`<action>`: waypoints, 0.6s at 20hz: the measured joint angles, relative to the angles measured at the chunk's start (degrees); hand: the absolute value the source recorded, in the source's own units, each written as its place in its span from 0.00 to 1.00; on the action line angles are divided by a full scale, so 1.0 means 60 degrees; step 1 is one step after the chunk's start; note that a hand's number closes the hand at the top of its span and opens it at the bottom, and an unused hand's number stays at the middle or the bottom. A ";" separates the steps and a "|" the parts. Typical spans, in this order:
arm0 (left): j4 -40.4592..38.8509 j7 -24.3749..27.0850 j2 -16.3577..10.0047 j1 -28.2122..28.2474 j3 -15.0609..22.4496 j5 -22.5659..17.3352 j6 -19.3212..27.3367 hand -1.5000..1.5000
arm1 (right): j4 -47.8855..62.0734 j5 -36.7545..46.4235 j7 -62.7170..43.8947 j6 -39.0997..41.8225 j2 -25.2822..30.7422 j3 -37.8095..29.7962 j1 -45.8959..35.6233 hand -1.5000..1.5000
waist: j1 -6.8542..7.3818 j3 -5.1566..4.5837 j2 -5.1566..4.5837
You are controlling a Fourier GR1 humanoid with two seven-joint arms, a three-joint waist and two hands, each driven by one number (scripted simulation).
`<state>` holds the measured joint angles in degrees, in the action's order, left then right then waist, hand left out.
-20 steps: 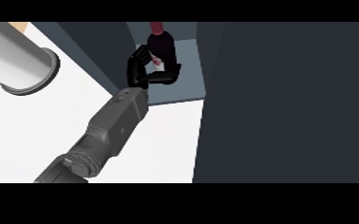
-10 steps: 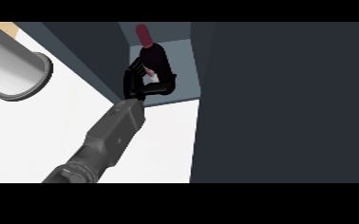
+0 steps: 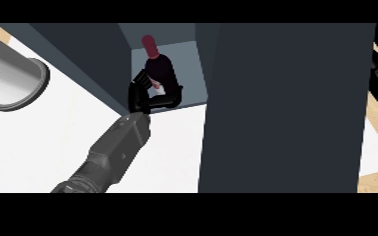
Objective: Pick up the wine, place it into the cabinet and close the cabinet
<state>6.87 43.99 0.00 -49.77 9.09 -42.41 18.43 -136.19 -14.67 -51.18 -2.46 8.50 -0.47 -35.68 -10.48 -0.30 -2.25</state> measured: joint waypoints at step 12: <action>0.0386 -0.0109 0.0000 -0.0340 0.0476 -0.0433 0.0716 1.00 | 0.0009 -0.0125 0.0139 0.0070 -0.0094 -0.0128 0.0155 0.00 | -0.0049 0.0003 -0.0009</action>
<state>9.18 43.34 0.00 -51.81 11.95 -45.01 22.73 -136.13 -15.42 -50.34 -2.04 7.94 -1.24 -34.74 -10.77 -0.28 -2.31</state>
